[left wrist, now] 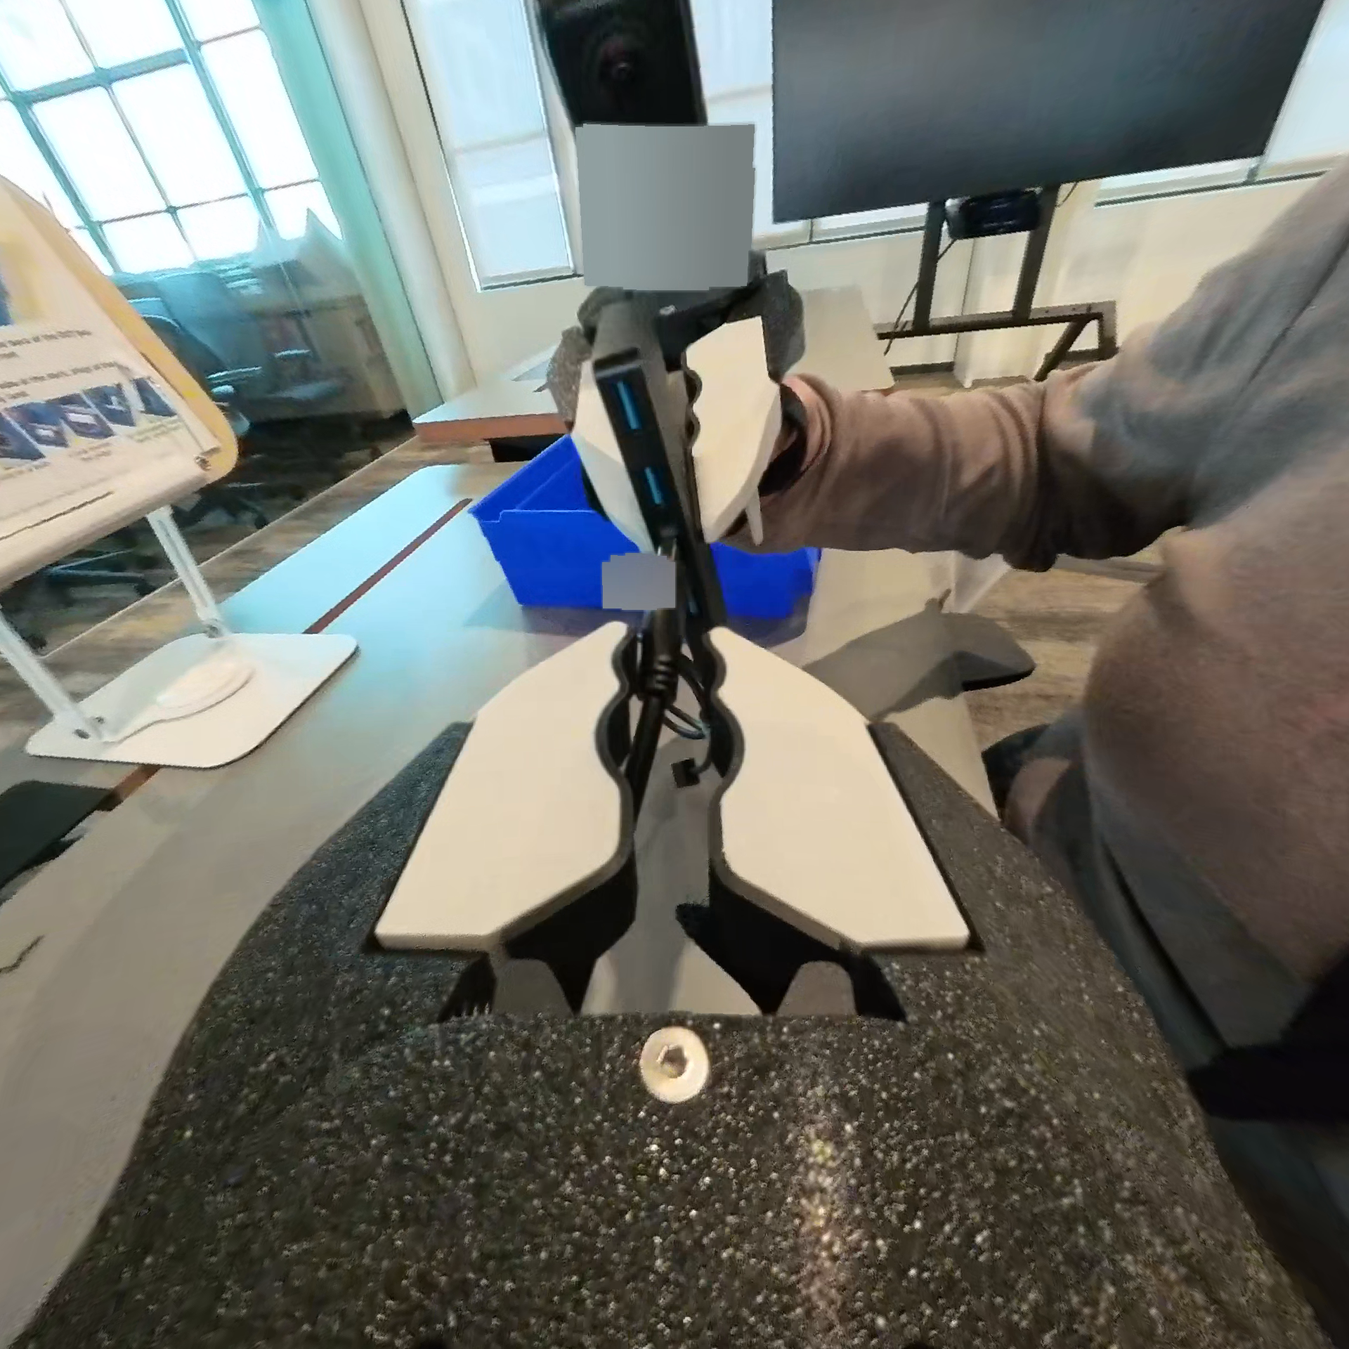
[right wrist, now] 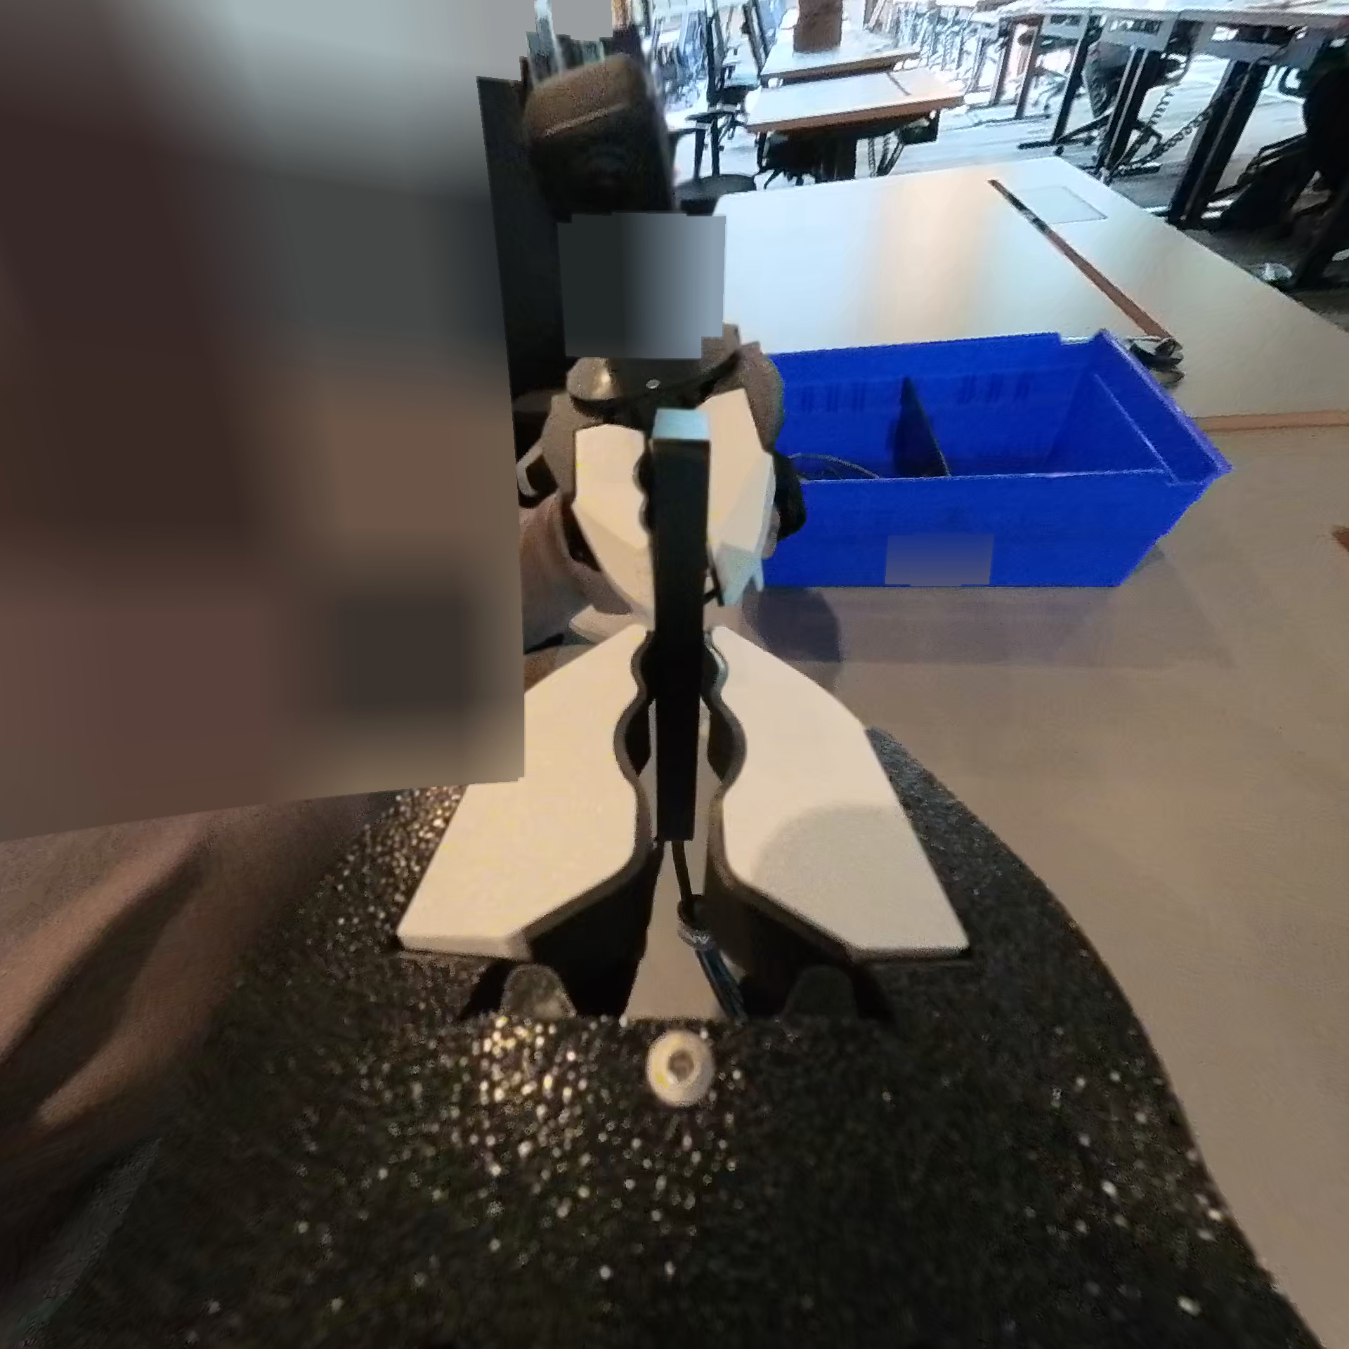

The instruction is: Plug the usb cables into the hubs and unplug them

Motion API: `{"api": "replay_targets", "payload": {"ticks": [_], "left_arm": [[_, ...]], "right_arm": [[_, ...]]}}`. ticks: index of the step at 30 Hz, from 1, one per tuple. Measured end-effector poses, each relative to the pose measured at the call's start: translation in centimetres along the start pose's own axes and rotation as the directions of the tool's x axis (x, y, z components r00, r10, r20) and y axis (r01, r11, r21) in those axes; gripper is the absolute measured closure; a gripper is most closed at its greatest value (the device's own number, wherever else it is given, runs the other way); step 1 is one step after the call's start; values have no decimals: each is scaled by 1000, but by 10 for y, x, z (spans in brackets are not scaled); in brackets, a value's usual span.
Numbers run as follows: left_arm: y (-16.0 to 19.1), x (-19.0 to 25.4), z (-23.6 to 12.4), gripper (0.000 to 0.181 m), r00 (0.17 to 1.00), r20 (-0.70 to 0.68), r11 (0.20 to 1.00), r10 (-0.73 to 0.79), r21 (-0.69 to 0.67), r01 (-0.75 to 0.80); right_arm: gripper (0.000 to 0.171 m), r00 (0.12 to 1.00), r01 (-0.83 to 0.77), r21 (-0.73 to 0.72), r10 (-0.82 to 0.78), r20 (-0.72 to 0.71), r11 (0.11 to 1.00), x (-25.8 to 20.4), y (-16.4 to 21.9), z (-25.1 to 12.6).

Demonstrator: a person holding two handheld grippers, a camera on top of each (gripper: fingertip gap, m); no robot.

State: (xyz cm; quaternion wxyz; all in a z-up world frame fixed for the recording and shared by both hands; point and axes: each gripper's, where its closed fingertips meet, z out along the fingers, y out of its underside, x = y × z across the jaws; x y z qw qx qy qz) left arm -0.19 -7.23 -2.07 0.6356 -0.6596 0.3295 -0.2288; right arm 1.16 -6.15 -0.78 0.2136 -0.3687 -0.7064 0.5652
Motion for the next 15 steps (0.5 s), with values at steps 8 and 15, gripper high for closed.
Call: {"api": "replay_targets", "payload": {"ticks": [8,15], "left_arm": [[4,5,3,172,999,-27,999,20,-27,-21],[2,10,6,172,996,-2,994,92,-61,-92]], "right_arm": [[161,994,102,-95,-105,-25,990,-6,3,0],[161,982,176,-232,-188,-31,957,-12,5,-3]]}}
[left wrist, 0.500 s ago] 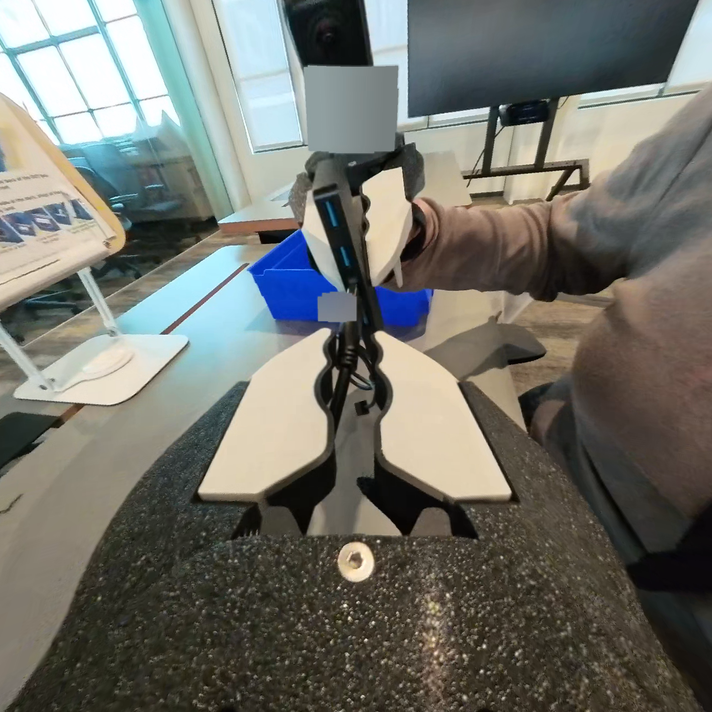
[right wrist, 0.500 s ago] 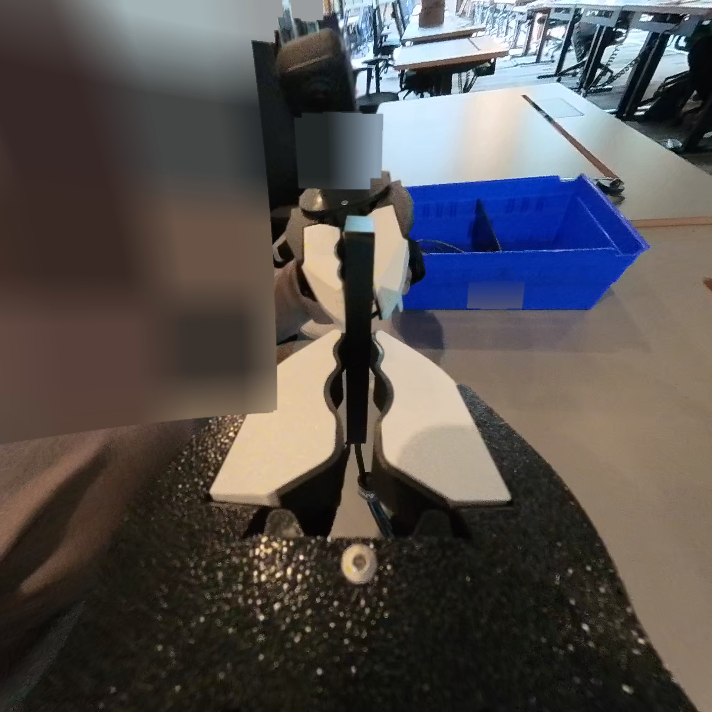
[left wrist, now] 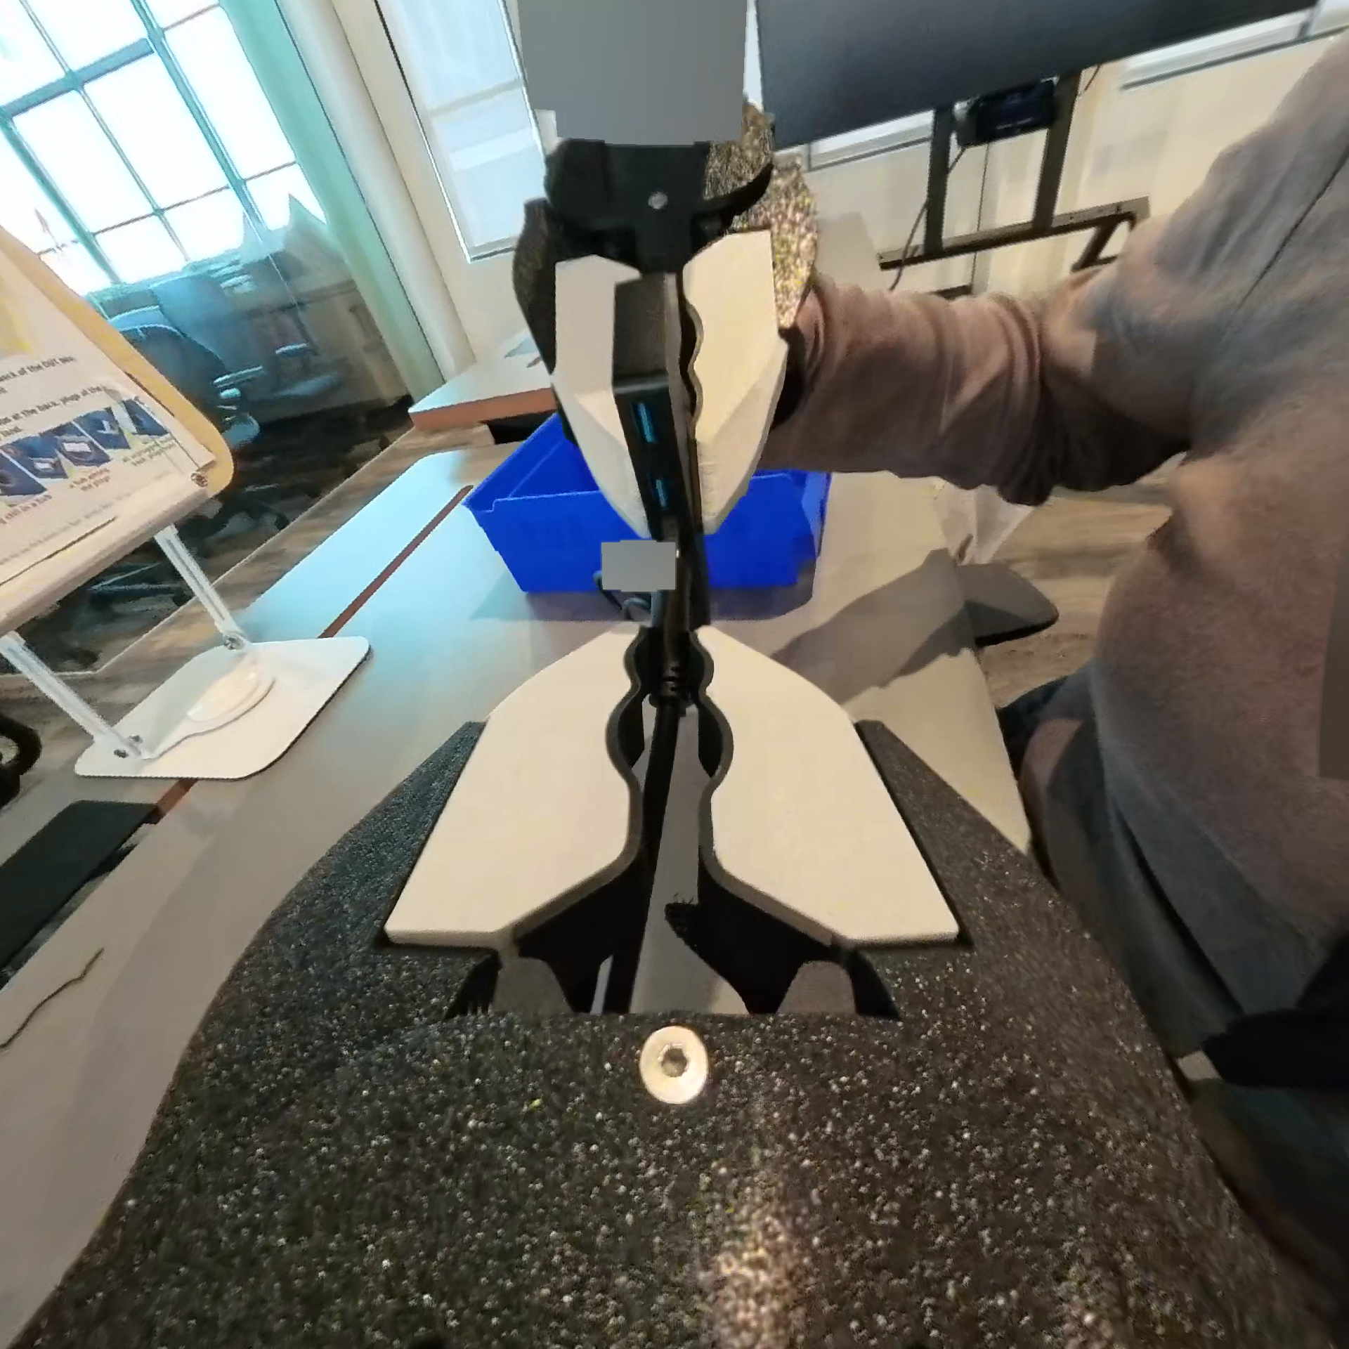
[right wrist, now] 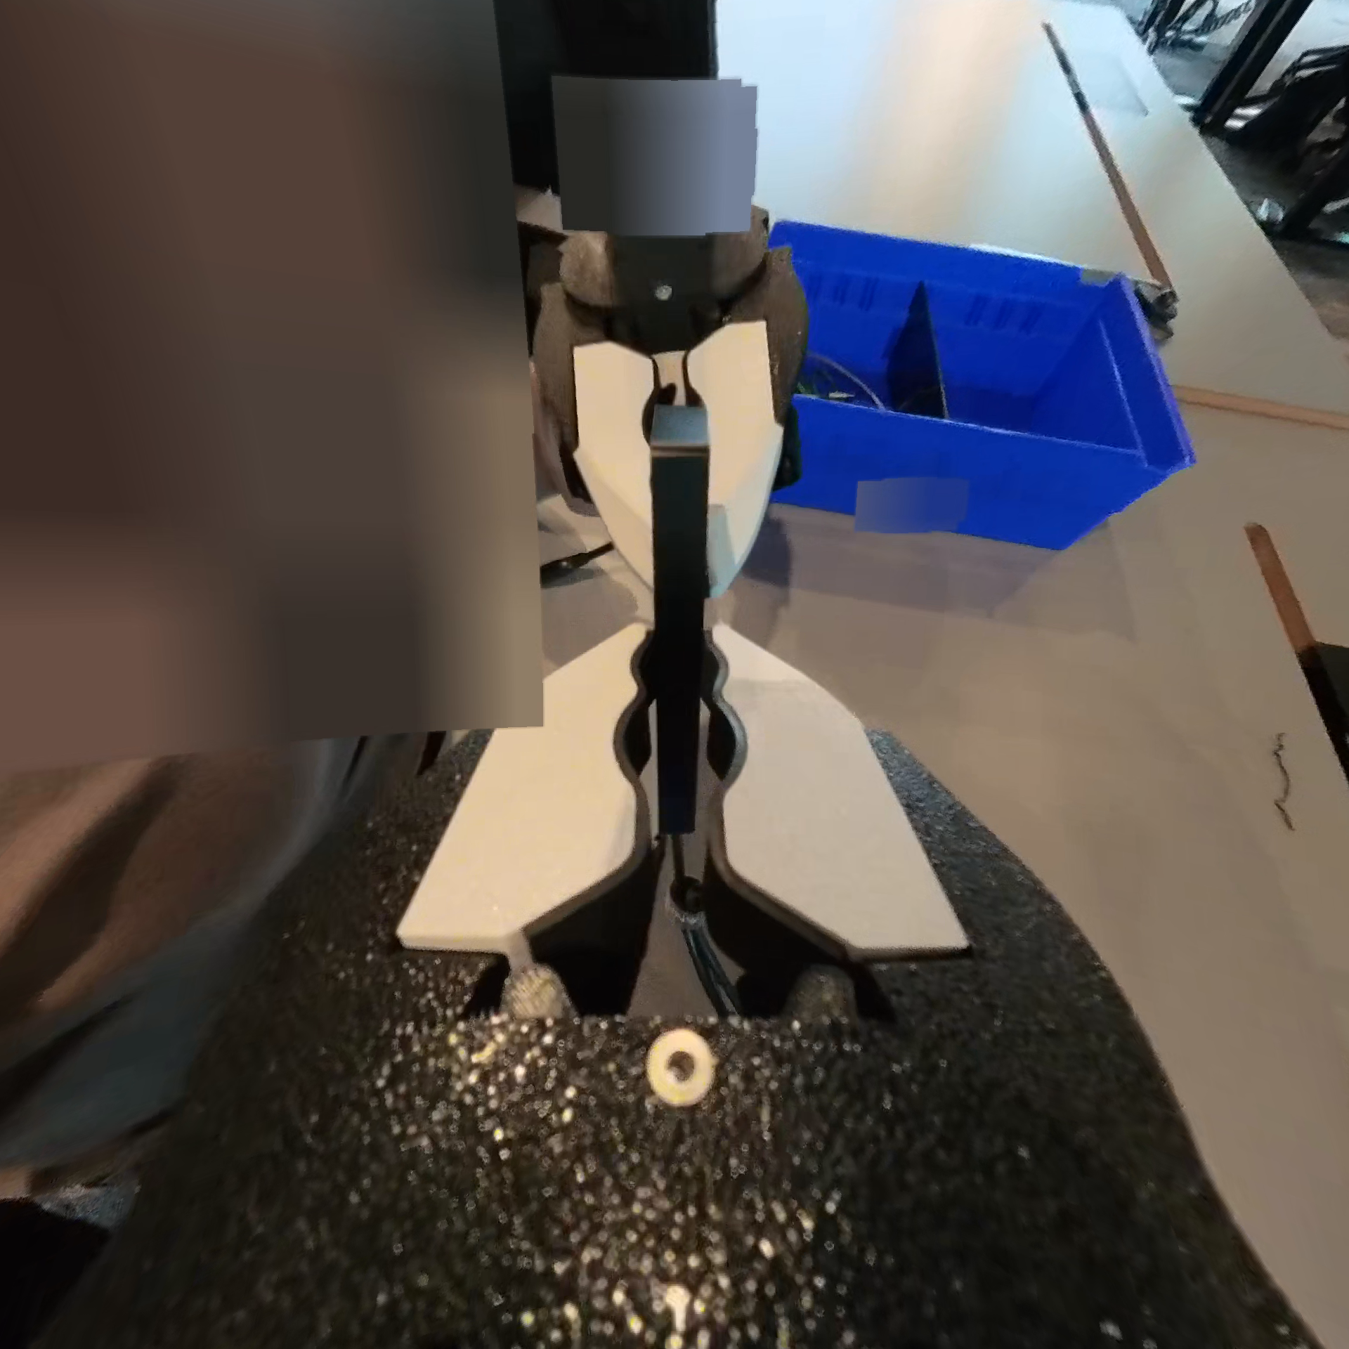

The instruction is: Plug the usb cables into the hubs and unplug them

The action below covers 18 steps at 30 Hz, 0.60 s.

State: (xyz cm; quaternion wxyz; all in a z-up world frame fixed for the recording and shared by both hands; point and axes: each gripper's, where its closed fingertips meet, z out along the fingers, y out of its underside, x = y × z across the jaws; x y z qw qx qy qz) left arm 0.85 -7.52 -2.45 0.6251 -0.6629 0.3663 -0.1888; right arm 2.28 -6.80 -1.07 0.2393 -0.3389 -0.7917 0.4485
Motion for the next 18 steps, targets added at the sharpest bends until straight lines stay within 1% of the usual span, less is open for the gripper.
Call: {"api": "replay_targets", "payload": {"ticks": [2,4,5,13,18], "left_arm": [[-1,0,0,172,1000,6,1000,9,-1,-9],[6,-3,2,172,998,37,998,42,-54,-40],[7,-2,3,172,998,35,998,43,-53,-41],[5,-2,7,172,1000,15,1000,8,-13,-8],[16,-4,12,172,1000,9,998,1,-65,-1]], "right_arm": [[161,1000,0,-13,0,16,1000,-1,-2,-1],[161,1000,20,-63,-20,0,998,2,2,1],[161,1000,27,-75,-28,-1,997,2,3,2],[161,1000,-11,-34,12,15,999,2,2,2],[161,999,-31,-38,30,-22,999,5,13,4]]}}
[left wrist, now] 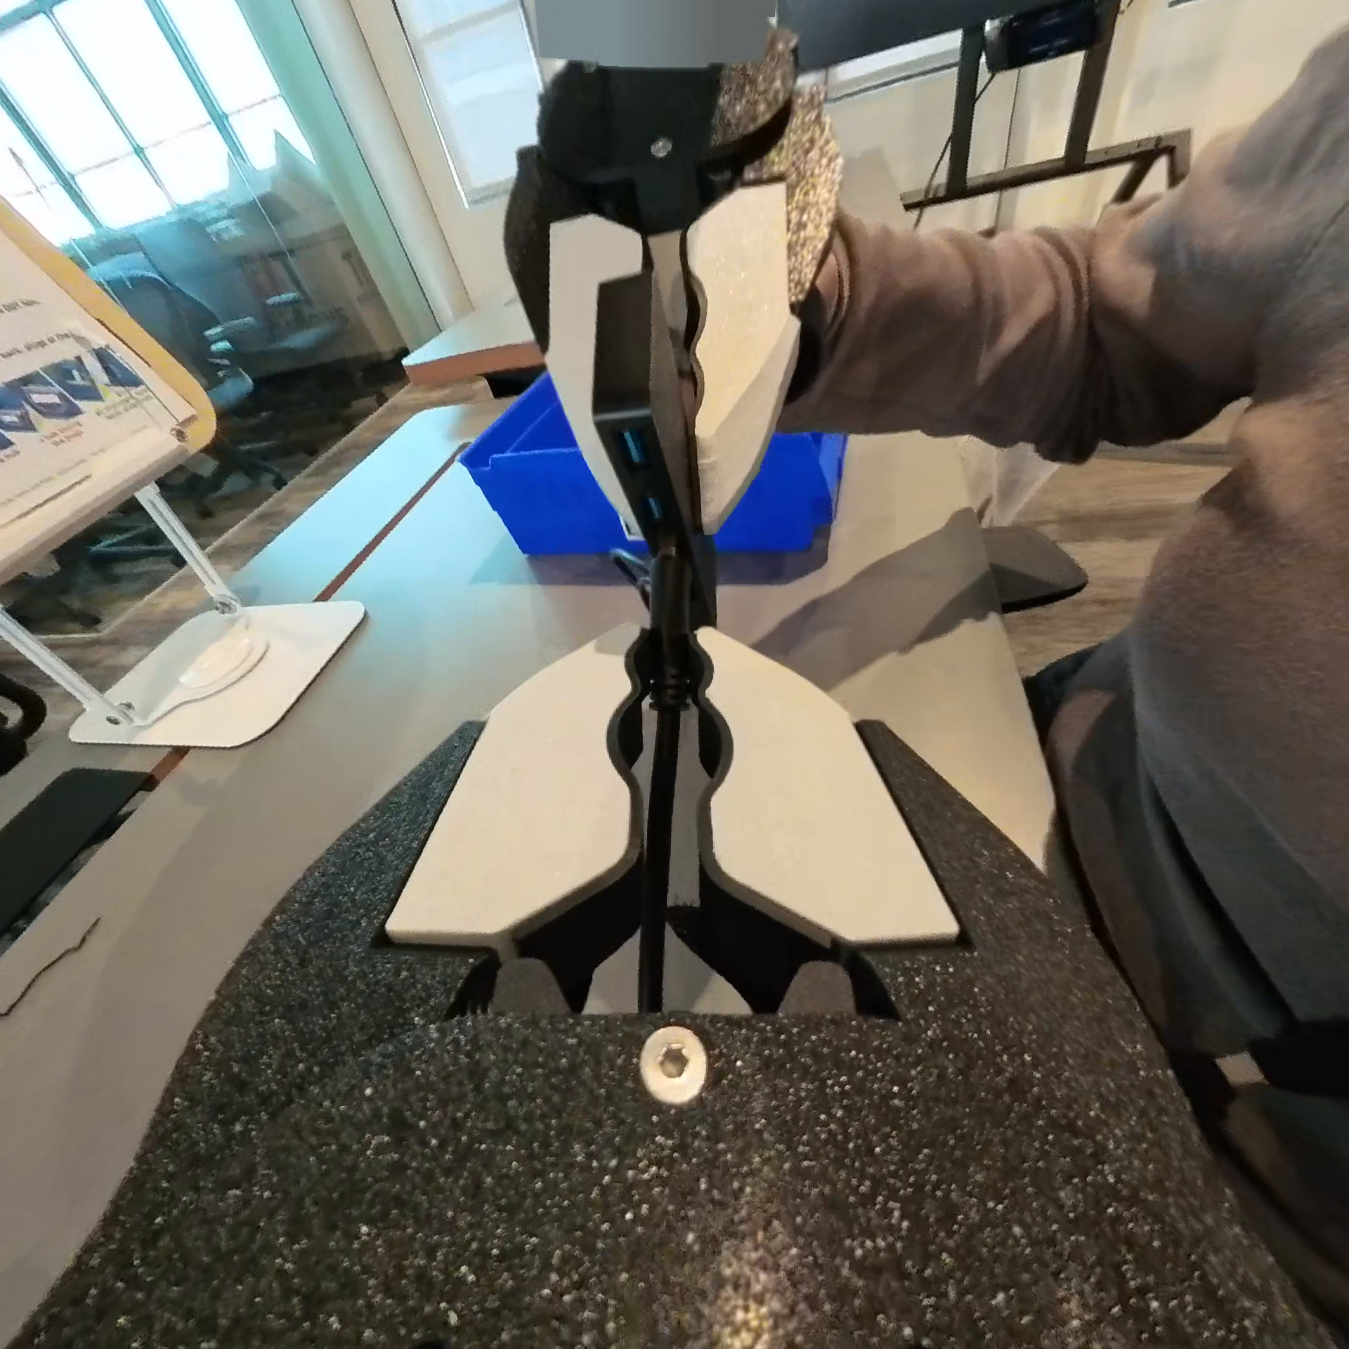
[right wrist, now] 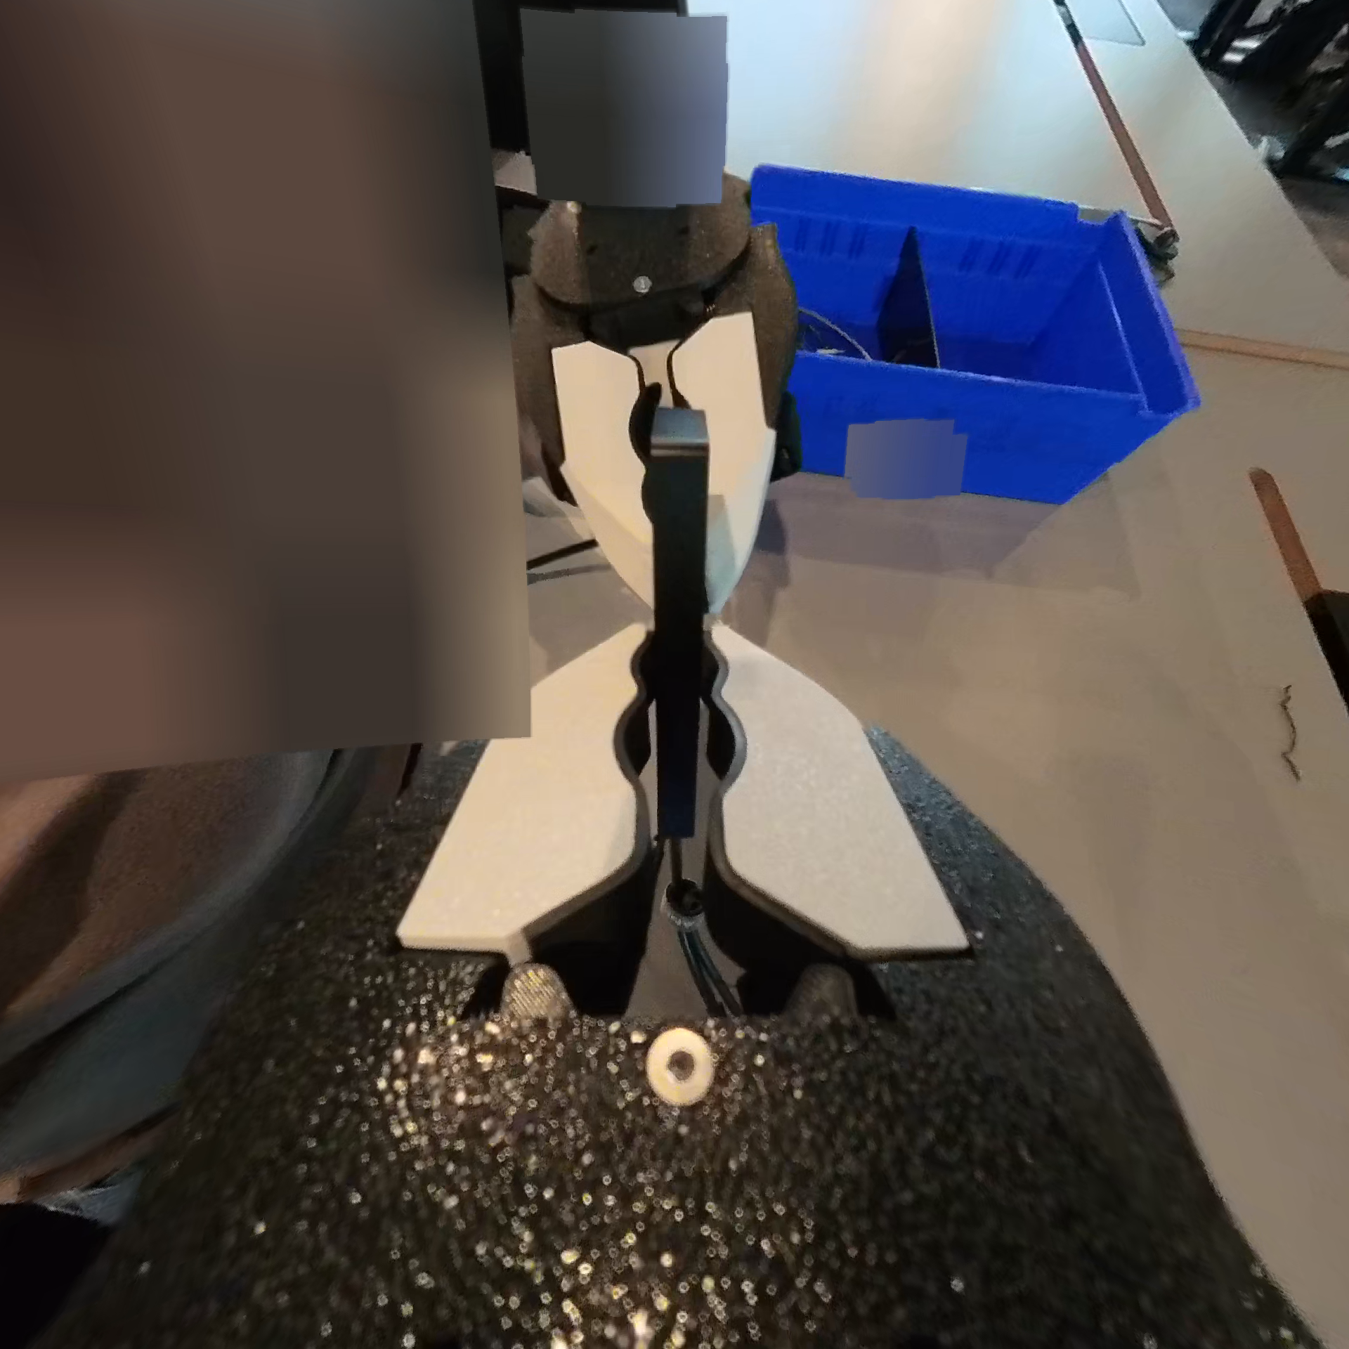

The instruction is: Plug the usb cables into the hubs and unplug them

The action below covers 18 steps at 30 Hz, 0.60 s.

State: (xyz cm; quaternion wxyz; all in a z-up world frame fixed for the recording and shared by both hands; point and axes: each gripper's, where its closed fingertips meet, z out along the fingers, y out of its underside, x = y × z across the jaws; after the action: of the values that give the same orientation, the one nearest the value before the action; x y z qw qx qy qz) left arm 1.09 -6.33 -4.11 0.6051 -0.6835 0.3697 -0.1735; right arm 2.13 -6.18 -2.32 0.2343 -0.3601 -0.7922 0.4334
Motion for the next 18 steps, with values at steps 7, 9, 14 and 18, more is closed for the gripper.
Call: {"api": "replay_targets", "payload": {"ticks": [7,9,14,18], "left_arm": [[-9,-21,-17,130,990,141,999,27,22,-30],[-16,-37,-31,119,972,233,998,-31,59,18],[-28,-81,-81,112,837,525,981,-158,177,74],[-22,-94,-96,113,765,637,993,-93,112,27]], "right_arm": [[161,988,59,-24,-61,-141,998,11,12,5],[161,974,65,4,-63,-219,998,20,9,-4],[161,832,126,81,-61,-552,989,48,-9,-54],[161,505,259,22,-116,-855,966,55,-32,-119]]}}
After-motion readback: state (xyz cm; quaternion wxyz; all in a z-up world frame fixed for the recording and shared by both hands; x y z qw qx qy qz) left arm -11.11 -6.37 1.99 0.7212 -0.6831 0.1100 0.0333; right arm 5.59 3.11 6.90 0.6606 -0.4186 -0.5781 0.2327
